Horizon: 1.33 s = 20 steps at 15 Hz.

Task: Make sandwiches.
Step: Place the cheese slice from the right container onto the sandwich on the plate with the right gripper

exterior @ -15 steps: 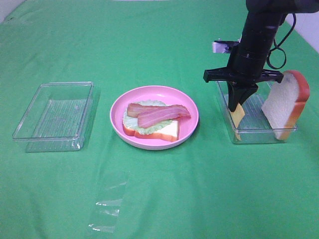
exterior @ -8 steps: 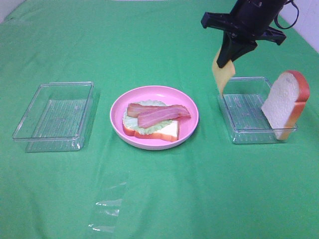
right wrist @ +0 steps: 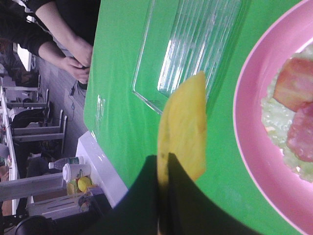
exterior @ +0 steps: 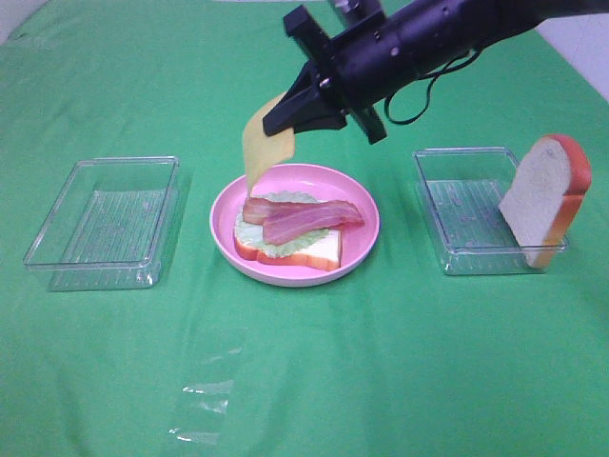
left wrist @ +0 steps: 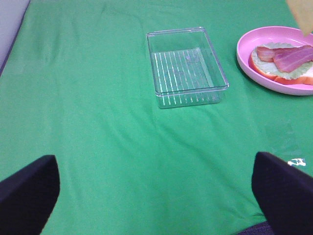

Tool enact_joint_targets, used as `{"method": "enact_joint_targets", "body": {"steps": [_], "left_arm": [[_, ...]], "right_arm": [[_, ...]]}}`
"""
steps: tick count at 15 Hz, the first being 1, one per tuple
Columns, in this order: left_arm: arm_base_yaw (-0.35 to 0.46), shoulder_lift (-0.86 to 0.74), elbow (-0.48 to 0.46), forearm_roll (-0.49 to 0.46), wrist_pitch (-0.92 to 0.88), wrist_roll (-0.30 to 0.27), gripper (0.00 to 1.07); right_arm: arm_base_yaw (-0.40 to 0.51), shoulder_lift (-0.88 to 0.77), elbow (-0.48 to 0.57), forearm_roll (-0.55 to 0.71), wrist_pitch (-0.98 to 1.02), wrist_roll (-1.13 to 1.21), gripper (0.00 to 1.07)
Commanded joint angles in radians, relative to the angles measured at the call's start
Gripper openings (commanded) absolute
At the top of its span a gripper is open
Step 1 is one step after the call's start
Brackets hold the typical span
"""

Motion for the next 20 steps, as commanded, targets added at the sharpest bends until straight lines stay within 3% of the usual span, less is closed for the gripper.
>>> {"method": "enact_joint_targets", "body": {"steps": [1, 8, 20], "left_arm": [[-0.004, -0.015, 0.002, -0.009, -0.004, -0.002, 1.00], [-0.004, -0.015, 0.002, -0.009, -0.004, -0.001, 1.00], [-0.004, -0.015, 0.002, -0.009, -0.004, -0.001, 1.00]], "right_arm": [[0.048, 0.066, 0.000, 0.027, -0.072, -0.009, 0.00], [0.050, 0.123, 0.000, 0.020, -0.203, -0.001, 0.00], [0.013, 0.151, 0.000, -0.100, -0.195, 0.053, 0.00]]}}
